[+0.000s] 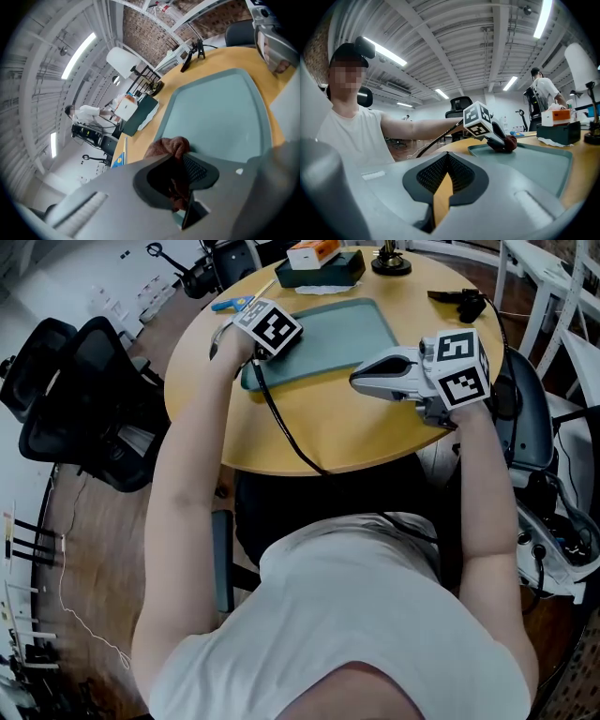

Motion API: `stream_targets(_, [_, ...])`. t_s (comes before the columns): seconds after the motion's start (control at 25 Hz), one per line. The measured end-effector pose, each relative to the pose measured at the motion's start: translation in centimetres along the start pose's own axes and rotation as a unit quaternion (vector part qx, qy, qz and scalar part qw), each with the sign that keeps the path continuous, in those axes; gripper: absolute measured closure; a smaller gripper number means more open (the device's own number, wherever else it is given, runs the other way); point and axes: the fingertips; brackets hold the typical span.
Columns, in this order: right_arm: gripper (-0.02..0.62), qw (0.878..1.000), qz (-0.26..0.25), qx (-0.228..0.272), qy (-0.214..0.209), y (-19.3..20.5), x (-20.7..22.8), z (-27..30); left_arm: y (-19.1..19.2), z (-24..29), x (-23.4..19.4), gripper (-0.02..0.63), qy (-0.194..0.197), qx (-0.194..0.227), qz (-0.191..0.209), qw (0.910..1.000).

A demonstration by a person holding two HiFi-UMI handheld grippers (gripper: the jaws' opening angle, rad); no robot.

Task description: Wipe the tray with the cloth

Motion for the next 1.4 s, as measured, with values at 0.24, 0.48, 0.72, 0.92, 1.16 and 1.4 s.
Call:
stream_targets(0.24, [0.594, 1.0, -0.003, 0.0, -0.024, -0.4, -0.6, 0.3, 5.0, -0.9, -2.5, 0.225, -0.042, -0.044, -0.026, 0.9978])
stream_targets(0.48, [0.594, 1.0, -0.003, 0.001, -0.023, -0.7, -0.4, 0.7, 5.5, -1.0, -2.5, 0.225, -0.038, -0.047, -0.024, 0.9979])
stream_targets(0.72, [0.594, 1.0, 0.002, 0.004, -0.004, -0.6, 0.2, 0.7, -3.1, -0.1, 0.8, 0.225, 0.016, 0.025, 0.02, 0.9994])
stream_targets(0.92, [0.594, 1.0, -0.005, 0.0, -0.002, -0.6, 0.6, 1.1, -9.3, 1.6, 2.3, 0.225, 0.036, 0.038, 0.066, 0.9964])
stream_targets(1.16, [0.594, 1.0, 0.0, 0.0, 0.01, 0.3, 1.0, 0.7, -17.2, 3.6, 6.7, 0.225, 0.066, 0.081, 0.126, 0.9866])
stream_targets(1.4, [0.594, 1.0, -0.003, -0.002, 0.005, 0.4, 0.9, 1.1, -17.9, 5.6, 6.0, 0.225, 0.067, 0.062, 0.129, 0.9874])
Point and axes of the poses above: the fingertips, and each gripper's own axes: z forward along the fingers, x to its right, y out of its underside, and after that the axes turned 8 degrees about y, right-handed
